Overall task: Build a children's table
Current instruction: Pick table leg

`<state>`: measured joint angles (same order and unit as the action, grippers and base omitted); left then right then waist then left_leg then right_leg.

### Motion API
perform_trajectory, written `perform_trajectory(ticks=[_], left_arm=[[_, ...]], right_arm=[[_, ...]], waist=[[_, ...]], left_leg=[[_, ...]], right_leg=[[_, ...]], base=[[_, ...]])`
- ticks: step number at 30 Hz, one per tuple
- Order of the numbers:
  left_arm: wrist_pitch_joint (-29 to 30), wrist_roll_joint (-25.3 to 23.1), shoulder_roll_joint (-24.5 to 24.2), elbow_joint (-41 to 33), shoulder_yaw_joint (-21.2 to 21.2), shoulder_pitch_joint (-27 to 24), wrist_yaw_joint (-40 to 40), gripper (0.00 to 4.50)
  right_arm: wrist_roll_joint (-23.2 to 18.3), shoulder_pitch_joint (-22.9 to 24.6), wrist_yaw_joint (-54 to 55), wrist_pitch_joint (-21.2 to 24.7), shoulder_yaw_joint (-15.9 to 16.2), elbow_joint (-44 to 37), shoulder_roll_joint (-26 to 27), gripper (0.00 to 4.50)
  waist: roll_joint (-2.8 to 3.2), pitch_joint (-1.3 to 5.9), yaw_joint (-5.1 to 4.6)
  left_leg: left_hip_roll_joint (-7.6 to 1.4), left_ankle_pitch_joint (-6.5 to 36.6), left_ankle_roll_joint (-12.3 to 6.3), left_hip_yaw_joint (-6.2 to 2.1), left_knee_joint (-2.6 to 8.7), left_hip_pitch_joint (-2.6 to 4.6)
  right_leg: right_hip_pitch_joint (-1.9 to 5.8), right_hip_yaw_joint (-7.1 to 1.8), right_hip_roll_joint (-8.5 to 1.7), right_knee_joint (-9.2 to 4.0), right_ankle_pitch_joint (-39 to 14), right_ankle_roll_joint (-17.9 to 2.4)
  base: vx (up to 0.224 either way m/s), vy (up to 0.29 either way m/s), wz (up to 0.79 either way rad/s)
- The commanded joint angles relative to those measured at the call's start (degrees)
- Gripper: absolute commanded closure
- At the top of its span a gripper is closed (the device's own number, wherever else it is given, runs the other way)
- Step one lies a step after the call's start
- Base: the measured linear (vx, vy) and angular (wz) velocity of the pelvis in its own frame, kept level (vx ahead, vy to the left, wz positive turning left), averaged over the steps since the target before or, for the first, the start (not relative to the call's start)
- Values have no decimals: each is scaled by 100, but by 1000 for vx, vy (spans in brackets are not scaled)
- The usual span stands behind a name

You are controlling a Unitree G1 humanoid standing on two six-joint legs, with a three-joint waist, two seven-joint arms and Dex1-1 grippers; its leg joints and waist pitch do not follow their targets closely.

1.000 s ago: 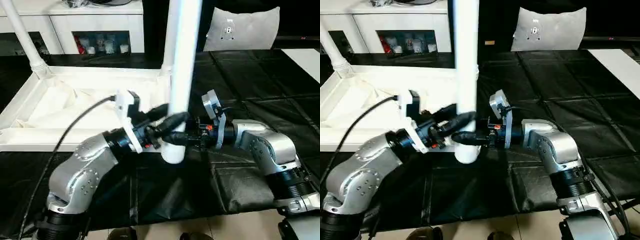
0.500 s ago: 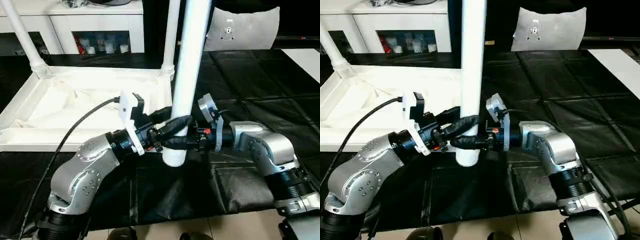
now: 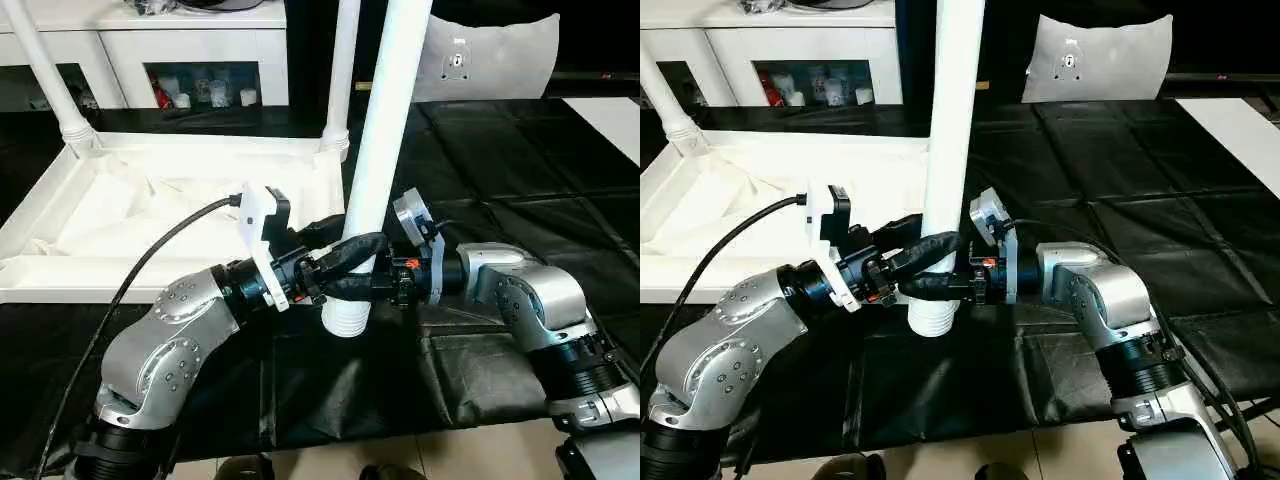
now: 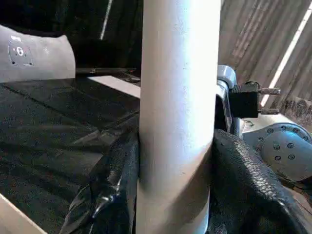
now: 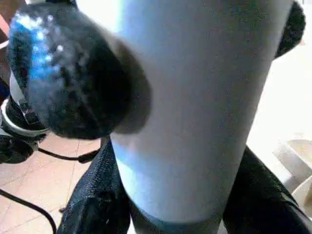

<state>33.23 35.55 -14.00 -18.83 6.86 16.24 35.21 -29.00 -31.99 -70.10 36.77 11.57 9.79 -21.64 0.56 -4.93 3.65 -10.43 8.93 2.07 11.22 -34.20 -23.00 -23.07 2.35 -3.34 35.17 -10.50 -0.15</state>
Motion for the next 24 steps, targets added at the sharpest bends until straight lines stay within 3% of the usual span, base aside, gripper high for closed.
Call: perform_trajectory(ticks=[1, 14, 17, 20, 21, 24], left_arm=[[104, 48, -47, -46, -38, 24, 8, 204], [287, 540, -3, -243, -187, -54, 148, 103], [170, 848, 264, -203, -480, -6, -11, 83], [-149, 1204, 755, 89, -1073, 135, -561, 60], [-129, 1468, 972, 296, -1406, 252, -1013, 48], [-62, 1476, 999, 399, -1536, 351, -1263, 30]], right_arm=[[-3, -62, -57, 39, -13, -24, -64, 257], [8, 46, 70, -52, -81, -80, -4, 257], [-5, 84, 238, -203, -224, -55, 126, 257], [-198, 141, 408, -133, -408, -219, 281, 257], [-187, 196, 510, -150, -411, -322, 325, 257], [-64, 257, 751, -319, -419, -391, 421, 257]], waist=[[-9, 422, 25], [15, 450, 43], [20, 455, 46], [10, 450, 45], [14, 458, 58], [9, 460, 75]], left_leg=[[-267, 1229, -56, -145, 364, 174], [-263, 1263, -16, -144, 350, 176], [-258, 1288, 23, -144, 344, 170], [-258, 1361, 28, -136, 339, 164], [-260, 1398, 36, -148, 338, 167], [-252, 1384, 23, -156, 341, 177]], right_leg=[[239, -231, -401, -423, -1319, -1177], [250, -226, -399, -410, -1286, -1231], [254, -225, -402, -412, -1262, -1249], [263, -229, -405, -429, -1278, -1283], [267, -220, -398, -425, -1321, -1258], [250, -216, -383, -438, -1418, -1088]], base=[[0, 0, 0], [0, 0, 0], [0, 0, 0], [0, 0, 0], [0, 0, 0], [0, 0, 0]])
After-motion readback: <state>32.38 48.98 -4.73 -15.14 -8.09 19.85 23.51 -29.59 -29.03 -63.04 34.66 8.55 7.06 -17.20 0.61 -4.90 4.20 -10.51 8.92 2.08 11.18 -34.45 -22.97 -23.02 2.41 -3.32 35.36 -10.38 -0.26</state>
